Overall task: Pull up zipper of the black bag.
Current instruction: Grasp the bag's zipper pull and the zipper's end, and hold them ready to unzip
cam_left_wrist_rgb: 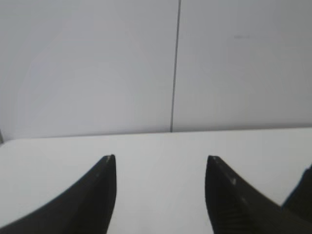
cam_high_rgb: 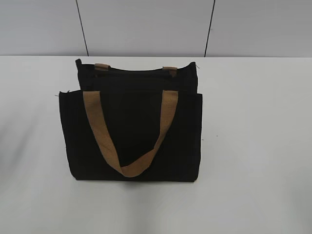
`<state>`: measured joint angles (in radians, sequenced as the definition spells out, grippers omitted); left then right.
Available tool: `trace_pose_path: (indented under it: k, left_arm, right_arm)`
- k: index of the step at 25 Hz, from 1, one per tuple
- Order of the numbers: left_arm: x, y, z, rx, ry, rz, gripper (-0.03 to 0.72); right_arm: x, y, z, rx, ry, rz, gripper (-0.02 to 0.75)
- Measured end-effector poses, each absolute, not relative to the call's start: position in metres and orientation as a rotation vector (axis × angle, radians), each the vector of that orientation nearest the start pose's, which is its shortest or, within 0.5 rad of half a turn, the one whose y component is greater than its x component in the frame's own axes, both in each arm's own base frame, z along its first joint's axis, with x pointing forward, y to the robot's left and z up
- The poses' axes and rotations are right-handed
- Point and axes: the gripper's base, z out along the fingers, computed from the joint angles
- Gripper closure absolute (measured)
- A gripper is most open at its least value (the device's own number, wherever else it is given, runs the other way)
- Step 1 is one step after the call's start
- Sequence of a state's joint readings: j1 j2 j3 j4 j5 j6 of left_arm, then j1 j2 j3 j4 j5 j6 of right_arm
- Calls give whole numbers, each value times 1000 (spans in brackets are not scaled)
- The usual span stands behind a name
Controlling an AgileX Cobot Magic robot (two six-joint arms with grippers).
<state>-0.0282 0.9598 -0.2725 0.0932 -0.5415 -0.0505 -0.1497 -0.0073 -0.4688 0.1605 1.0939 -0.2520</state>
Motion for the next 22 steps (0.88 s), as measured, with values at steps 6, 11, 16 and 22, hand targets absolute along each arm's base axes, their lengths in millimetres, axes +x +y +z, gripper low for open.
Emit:
trace_pose_path:
  k: [6, 11, 16, 22]
  left_arm:
    - [213, -33, 202, 306, 1789, -244, 300]
    - [234, -42, 184, 572, 1858, -343, 316]
    - [248, -53, 169, 886, 1837, -430, 319]
    - [268, -58, 142, 1005, 1843, -546, 319]
  right_arm:
    - [-3, 13, 267, -115, 2087, -49, 145]
    - [-3, 14, 267, -115, 2087, -48, 145]
    - [-3, 14, 267, -115, 2087, -48, 145]
    - [-3, 14, 267, -115, 2087, -48, 145]
